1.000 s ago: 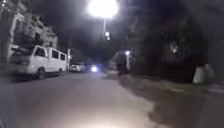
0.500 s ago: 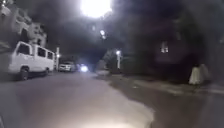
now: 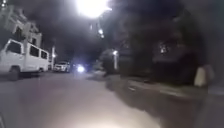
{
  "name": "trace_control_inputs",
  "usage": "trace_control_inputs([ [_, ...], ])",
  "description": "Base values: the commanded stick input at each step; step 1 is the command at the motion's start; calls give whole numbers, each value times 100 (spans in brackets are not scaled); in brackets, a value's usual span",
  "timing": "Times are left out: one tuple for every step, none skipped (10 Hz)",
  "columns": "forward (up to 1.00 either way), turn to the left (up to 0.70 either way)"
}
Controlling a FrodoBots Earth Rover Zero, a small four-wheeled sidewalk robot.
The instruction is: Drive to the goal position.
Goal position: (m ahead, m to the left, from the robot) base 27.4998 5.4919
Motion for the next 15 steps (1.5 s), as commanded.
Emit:
trace_control_inputs([
  [70,0],
  [70,0],
  [70,0],
  [70,0],
  [70,0],
  [70,0],
  [70,0],
  [70,0],
  [70,0],
  [70,0],
  [70,0],
  [70,0],
  [70,0],
  [70,0],
  [70,0],
])
